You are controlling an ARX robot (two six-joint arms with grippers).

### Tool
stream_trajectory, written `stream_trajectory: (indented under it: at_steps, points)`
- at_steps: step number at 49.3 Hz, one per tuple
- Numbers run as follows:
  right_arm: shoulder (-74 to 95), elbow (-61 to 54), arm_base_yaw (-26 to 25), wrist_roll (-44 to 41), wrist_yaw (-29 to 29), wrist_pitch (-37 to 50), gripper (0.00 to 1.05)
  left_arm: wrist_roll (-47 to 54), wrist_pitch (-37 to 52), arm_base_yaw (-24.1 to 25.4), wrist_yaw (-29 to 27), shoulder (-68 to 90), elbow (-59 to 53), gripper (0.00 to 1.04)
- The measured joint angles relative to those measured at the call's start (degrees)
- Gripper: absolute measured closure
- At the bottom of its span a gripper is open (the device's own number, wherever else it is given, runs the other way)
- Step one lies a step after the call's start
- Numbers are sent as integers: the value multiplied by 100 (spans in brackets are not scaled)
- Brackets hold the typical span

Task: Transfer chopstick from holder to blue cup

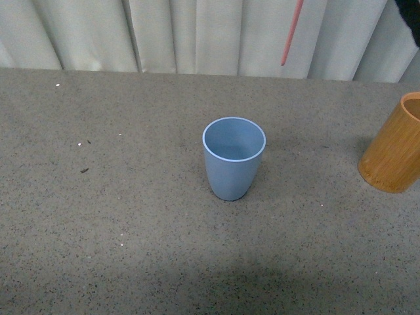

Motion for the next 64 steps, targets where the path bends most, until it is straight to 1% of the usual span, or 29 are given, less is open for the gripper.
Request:
stream_trajectory:
  at_steps: [10, 24, 39, 51, 64]
  points:
    - [251, -2, 334, 245, 363, 44, 102, -2, -2, 0, 0, 0, 0, 7]
    - [498, 63, 544, 570, 616, -50, 102, -2, -2, 0, 0, 0, 0, 7]
    - [660, 72, 605, 826, 966, -87, 102, -2, -2, 0, 0, 0, 0, 7]
    - [669, 72, 597, 1561, 1556, -522, 102, 0, -2, 0, 0, 0, 0, 7]
    - [671, 66, 599, 1937, 1777, -656, 102, -2, -2, 0, 0, 0, 0, 7]
